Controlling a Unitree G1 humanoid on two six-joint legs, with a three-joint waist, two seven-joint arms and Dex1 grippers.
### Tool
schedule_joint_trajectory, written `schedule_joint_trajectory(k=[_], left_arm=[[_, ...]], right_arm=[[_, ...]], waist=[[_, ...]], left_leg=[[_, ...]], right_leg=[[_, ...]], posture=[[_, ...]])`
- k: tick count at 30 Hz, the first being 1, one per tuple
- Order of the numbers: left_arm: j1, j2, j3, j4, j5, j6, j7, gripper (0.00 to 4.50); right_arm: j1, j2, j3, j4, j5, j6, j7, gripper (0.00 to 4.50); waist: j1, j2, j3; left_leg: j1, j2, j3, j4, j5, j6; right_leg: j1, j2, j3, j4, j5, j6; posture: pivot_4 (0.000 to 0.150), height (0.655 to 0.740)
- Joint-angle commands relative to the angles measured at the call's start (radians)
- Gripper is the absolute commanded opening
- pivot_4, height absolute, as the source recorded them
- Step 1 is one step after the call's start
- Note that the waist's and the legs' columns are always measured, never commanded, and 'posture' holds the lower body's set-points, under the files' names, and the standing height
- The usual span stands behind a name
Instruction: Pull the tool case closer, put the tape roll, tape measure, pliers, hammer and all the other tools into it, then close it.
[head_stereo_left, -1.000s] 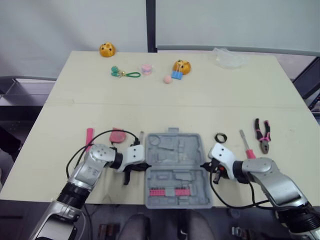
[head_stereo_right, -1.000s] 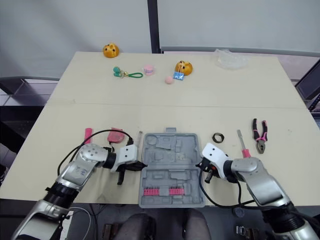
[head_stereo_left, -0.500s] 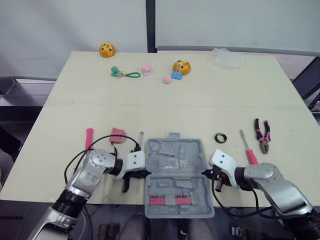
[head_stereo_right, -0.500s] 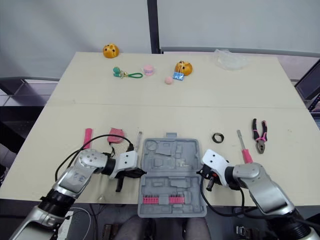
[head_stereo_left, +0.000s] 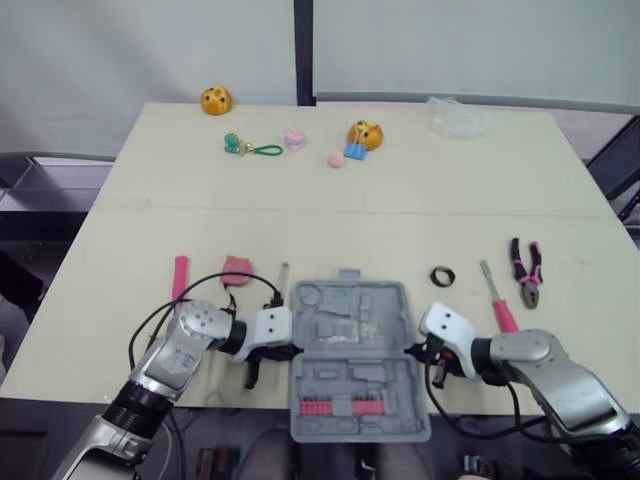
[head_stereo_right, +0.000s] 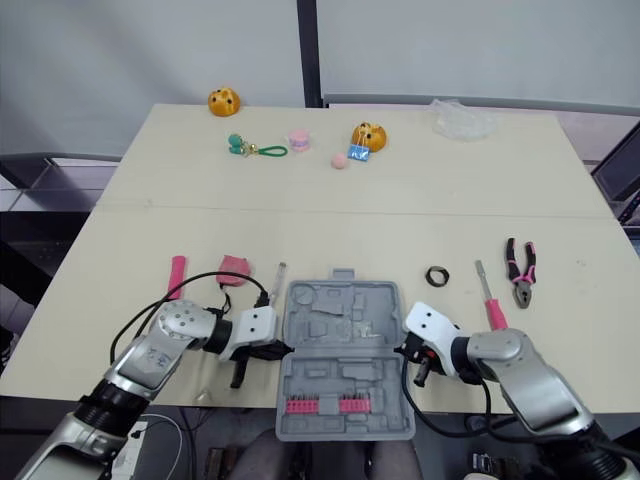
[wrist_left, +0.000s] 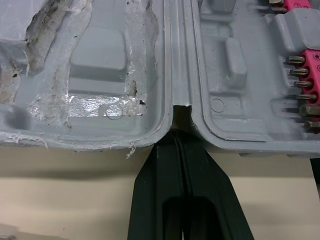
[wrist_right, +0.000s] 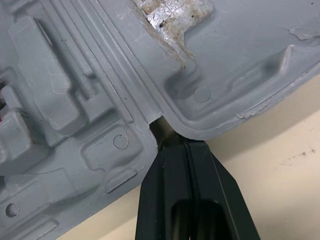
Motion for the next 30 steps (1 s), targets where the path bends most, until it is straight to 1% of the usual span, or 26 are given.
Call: schedule_joint_trajectory(k=[1,6,15,24,27,30], left_arm=[[-0.003,-0.022,-0.054,0.028,0.006,-0.026,0.01,0.02],[-0.026,-0.023,-0.049,0.076,0.019,-0.056,0.029,0.02],[-0.013,-0.008,-0.036,0.077,0.007,-0.063,0.024,0.02],[-0.017,0.005,-0.023,0.082,0.022,-0.041,0.047,0.02],[-0.012,0.031,0.021,0.081,0.013,-0.077,0.066,0.02],[0.034,0.074,0.095,0.014,-0.058,-0.096,0.047,0.02]], right_arm=[[0.007,0.006,0.021,-0.072,0.045,-0.011,0.032,0.0],[0.012,-0.004,0.008,-0.073,0.045,-0.013,0.028,0.0],[0.045,-0.041,-0.028,-0.089,0.064,-0.015,0.022,0.0],[0.03,-0.074,-0.055,-0.035,0.035,-0.042,0.002,0.0],[0.061,-0.127,-0.104,-0.036,0.037,-0.065,0.013,0.0],[0.117,-0.184,-0.185,-0.059,0.053,-0.079,0.025,0.0]], waist=[[0.0,0.0,0.0],[0.001,0.001,-0.002],[0.002,0.002,-0.003],[0.003,0.003,-0.003],[0.003,0.003,-0.003],[0.0,0.002,-0.003]], left_leg=[[0.0,0.0,0.0,0.0,0.0,0.0],[0.0,0.0,-0.001,0.0,0.0,0.0],[0.001,-0.001,-0.001,0.0,0.0,0.0],[0.0,-0.001,-0.001,0.001,0.0,0.0],[0.0,-0.001,-0.002,0.001,0.0,0.0],[0.0,0.0,-0.002,0.0,0.0,0.0]], right_leg=[[0.0,0.0,0.0,0.0,0.0,0.0],[0.001,0.0,0.0,0.0,0.0,0.0],[0.001,-0.001,0.0,0.0,0.0,0.0],[0.002,-0.001,0.0,0.0,0.0,0.0],[0.002,-0.001,-0.001,-0.001,0.0,0.0],[0.002,-0.001,0.0,-0.001,0.0,0.0]], posture=[[0.15,0.74],[0.15,0.74],[0.15,0.74],[0.15,0.74],[0.15,0.74],[0.15,0.74]])
